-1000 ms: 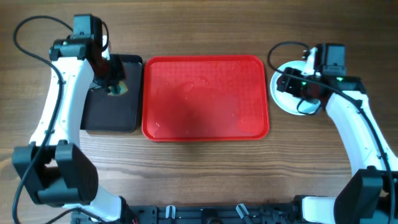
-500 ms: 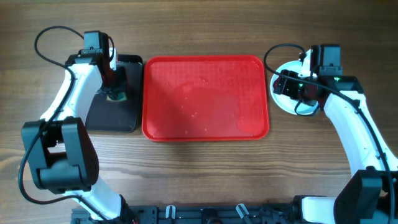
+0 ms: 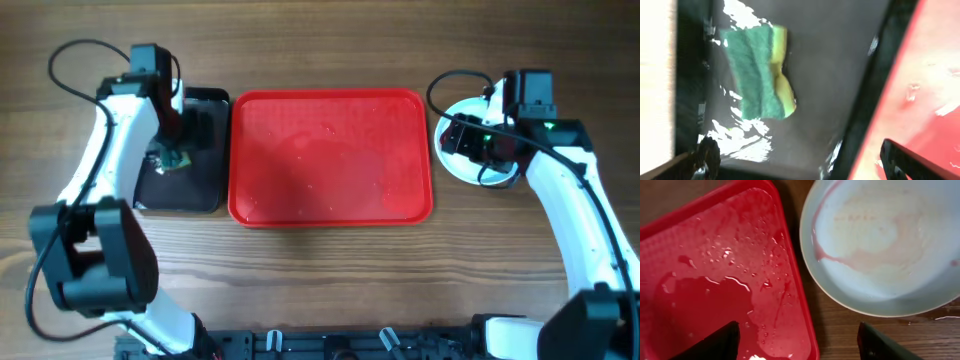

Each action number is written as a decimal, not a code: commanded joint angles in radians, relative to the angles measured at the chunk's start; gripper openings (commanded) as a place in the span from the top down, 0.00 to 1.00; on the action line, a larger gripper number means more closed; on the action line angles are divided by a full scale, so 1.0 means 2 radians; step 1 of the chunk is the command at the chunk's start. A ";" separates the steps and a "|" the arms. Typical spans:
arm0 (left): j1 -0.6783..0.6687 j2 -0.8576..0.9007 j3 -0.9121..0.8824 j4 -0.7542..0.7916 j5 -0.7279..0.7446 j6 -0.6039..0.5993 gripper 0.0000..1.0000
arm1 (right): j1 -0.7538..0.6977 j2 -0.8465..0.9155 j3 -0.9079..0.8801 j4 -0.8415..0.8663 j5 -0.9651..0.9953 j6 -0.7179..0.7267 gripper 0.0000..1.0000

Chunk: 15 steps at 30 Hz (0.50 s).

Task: Clean dirty plates on tray and stack at the side
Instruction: 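Lower the plate onto the clean stack and release it, then drop the sponge on the black tray and retract the right gripper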

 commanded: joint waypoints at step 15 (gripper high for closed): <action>0.004 -0.170 0.072 -0.060 0.029 -0.006 0.00 | 0.001 -0.242 0.049 -0.040 -0.035 -0.047 0.00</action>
